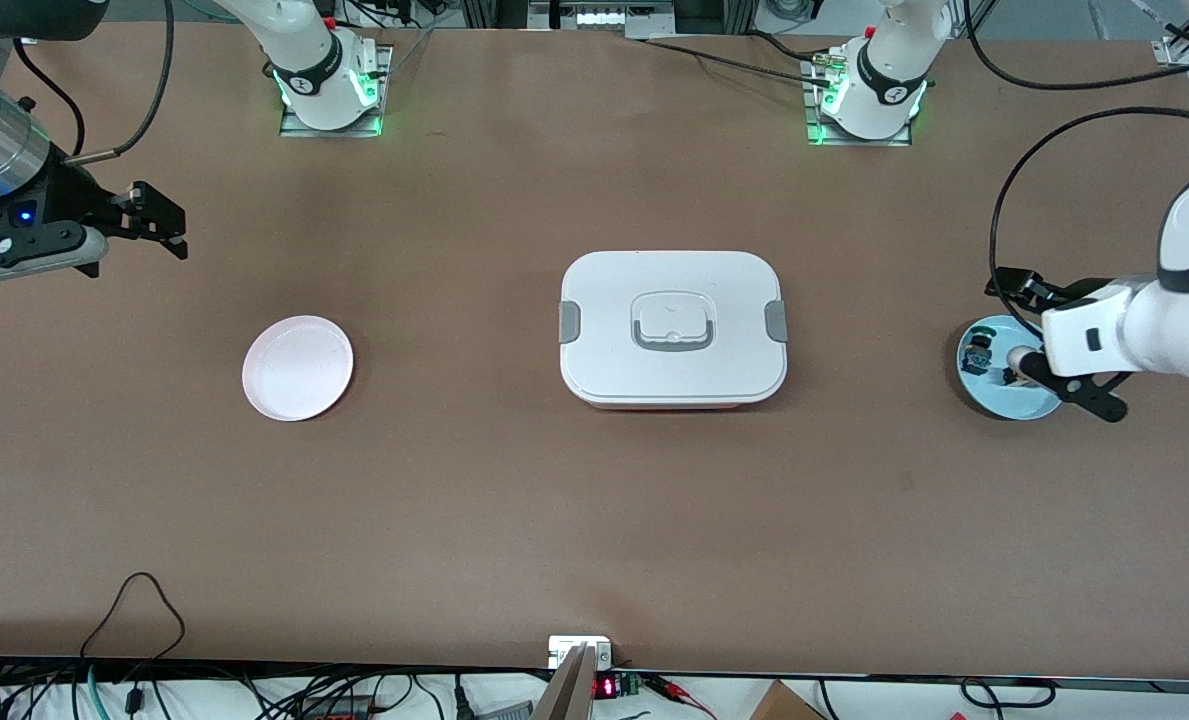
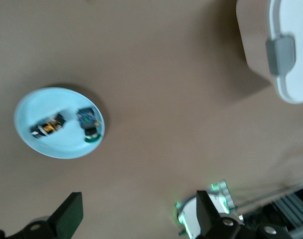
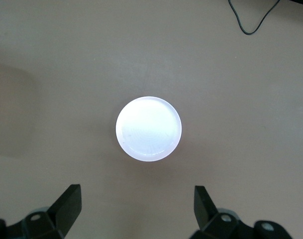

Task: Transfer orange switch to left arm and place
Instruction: 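Open the left gripper and raise it off the blue plate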

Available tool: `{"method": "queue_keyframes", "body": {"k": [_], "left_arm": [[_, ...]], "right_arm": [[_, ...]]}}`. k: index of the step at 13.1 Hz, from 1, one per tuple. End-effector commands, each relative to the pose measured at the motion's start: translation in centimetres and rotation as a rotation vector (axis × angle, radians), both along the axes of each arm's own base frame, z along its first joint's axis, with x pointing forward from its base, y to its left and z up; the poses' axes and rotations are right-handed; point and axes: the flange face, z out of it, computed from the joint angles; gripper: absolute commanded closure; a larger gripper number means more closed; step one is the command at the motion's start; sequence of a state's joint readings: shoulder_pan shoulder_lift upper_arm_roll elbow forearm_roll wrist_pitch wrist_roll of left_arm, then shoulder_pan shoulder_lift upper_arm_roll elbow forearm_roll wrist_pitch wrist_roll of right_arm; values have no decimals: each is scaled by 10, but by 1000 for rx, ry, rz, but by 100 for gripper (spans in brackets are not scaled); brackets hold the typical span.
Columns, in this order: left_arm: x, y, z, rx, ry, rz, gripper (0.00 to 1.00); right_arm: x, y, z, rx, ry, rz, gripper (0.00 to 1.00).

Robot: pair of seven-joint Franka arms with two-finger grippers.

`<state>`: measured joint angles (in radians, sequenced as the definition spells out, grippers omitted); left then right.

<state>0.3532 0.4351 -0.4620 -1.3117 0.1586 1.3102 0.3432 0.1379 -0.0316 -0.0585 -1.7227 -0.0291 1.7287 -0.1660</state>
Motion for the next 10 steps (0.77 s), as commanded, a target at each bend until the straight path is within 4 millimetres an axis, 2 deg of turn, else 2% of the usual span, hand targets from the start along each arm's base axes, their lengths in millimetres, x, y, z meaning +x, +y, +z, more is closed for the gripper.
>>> {"method": "queue_keyframes", "body": {"k": [1,3,4,5,7,8,10], "left_arm": [[-16,5,51,-2,-168,195,0],[-31,5,63,74,-200,402,0],[-36,8,71,81,-253,437,0],[-46,4,84,76,-341,444,0],[-64,-2,94,69,-410,441,0],[-67,-4,99,70,-418,447,0],[-69,-7,97,74,-398,432,0]], "right_arm": [[5,-3,5,-14,-8,1,0],[5,-4,5,-14,-6,0,0],[5,-5,5,-14,-6,-2,0],[5,-6,4,-15,-5,-3,0],[5,-6,4,-15,-5,-3,0],[5,-6,4,-15,-5,-3,0],[4,-7,3,-15,3,-5,0]]}}
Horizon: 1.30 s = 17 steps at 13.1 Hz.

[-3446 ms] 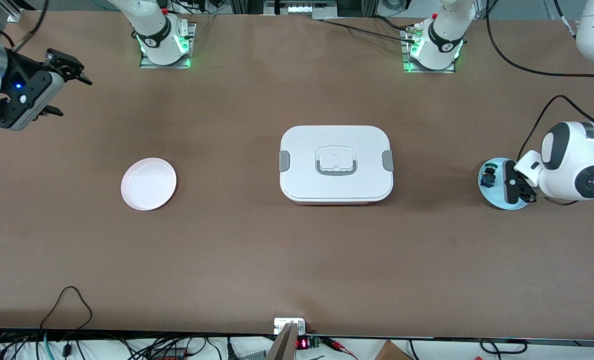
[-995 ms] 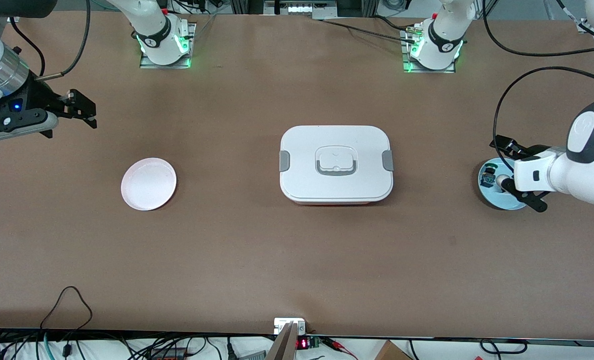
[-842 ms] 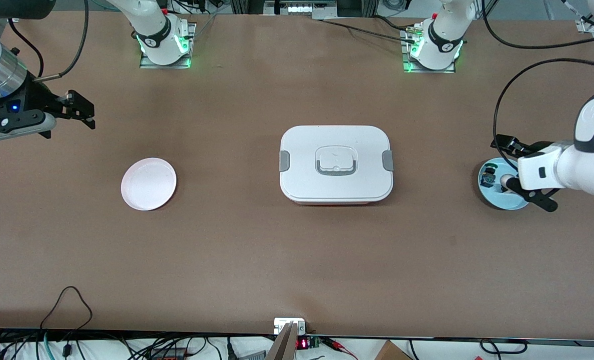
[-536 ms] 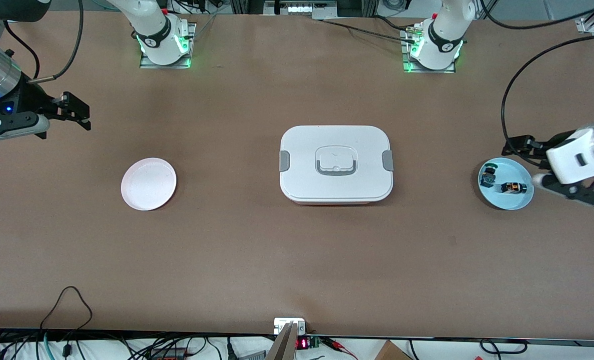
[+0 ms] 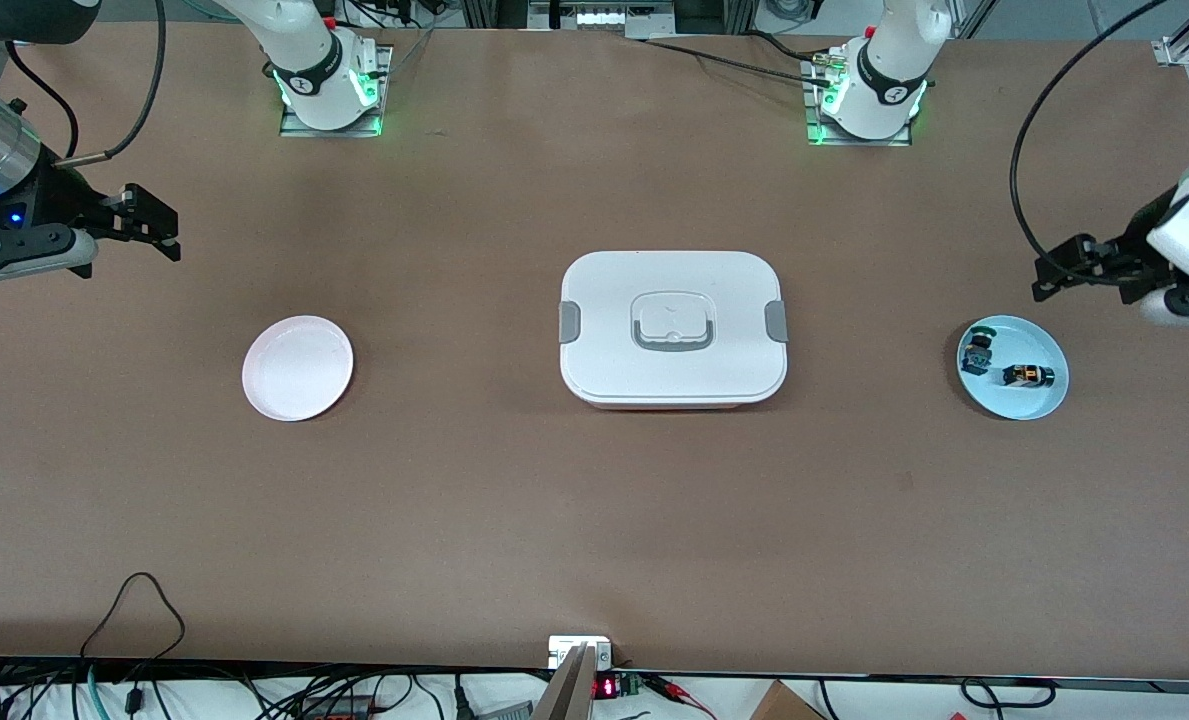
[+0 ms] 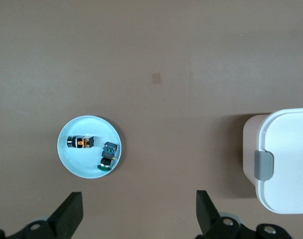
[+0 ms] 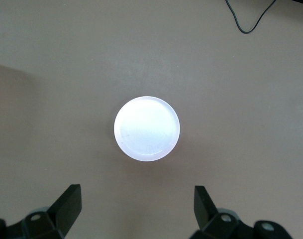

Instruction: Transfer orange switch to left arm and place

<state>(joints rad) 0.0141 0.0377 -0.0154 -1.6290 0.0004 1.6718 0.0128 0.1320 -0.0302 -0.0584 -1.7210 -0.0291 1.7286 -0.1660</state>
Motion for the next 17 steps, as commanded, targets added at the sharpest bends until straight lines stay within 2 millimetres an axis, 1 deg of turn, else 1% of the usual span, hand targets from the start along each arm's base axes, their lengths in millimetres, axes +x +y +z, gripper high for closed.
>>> {"method": "queue_keyframes", "body": {"k": [1,2,4,6,8,12,14,15,17], "left_arm": [[-8,-1,-3,-6,-7,19,0],[-6,-1,-4,-6,-10,19,0],[-7,-1,-4,-6,-6,19,0],[-11,-3,-5,-6,22,16,0],[-15,-5,-5,-4,48,11,0],[-14,-6,-7,-4,53,8,0],[-9,-4,-2,-4,41,11,0],[-7,-4,-5,-4,45,10,0],[-7,-3,-4,-4,45,11,0]], "right_arm": [[4,-9,3,-15,3,-4,0],[4,-9,3,-15,2,-2,0],[4,-11,2,-16,7,-4,0],[6,-14,-1,-16,11,-10,0],[6,-14,0,-16,10,-7,0],[5,-14,-1,-16,13,-9,0],[5,-14,-1,-16,13,-9,0],[5,-13,0,-15,11,-9,0],[5,-14,1,-16,10,-9,0]]}}
